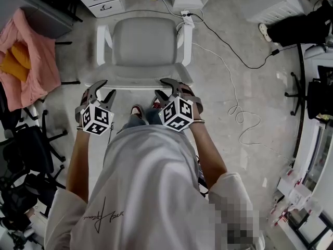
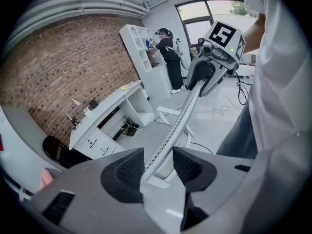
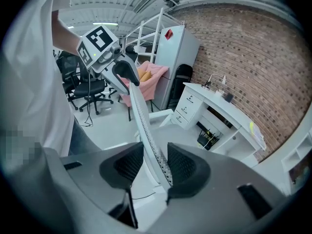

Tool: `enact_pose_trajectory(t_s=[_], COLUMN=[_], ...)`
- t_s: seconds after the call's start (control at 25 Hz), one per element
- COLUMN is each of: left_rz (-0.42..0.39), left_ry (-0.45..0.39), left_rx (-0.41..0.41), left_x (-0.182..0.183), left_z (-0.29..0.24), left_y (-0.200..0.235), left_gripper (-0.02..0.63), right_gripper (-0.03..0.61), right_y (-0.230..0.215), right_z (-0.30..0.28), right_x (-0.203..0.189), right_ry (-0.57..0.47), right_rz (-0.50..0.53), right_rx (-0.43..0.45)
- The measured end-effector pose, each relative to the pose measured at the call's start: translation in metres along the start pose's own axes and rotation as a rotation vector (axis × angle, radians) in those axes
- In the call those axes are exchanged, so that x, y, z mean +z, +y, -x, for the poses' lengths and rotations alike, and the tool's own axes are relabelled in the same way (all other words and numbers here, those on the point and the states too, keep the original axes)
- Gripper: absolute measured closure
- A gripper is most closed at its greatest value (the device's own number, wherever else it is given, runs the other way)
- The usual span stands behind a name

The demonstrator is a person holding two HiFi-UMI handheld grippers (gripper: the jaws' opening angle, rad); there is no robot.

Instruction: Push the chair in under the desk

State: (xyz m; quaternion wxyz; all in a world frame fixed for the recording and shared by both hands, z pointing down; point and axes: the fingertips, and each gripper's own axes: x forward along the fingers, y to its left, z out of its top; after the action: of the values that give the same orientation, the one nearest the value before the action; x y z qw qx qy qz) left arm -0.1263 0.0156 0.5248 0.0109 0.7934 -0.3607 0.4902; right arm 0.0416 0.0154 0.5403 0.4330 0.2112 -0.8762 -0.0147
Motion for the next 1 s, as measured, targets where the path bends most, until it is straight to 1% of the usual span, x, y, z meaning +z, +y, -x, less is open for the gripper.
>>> enact_pose_trajectory(t_s=[0.36,0.64,1.0], left_rz=[0.018,0.021,0.019], left_ry=[0.003,0.006,-0.011], left_rx=[0.037,0.045,0.049], left_x=[0.016,0.022,0.031], left_z=[-0.009,-0.017,-0.025], left_y=[-0.002,0.001,0.009], left_gripper=[0.433,0.431,0.43], right_gripper=[0.405,0.402,0.393], right_y=[-0.02,-0.032,-0.049], right_z=[0.002,-0.001,-0.006], right_x=[-0.009,-0.012,-0.012], right_ry=[-0.018,-0.023,-0.017], right_rz=[0.046,0.056,0.064], right_rx=[-0.004,-0.012,-0.023])
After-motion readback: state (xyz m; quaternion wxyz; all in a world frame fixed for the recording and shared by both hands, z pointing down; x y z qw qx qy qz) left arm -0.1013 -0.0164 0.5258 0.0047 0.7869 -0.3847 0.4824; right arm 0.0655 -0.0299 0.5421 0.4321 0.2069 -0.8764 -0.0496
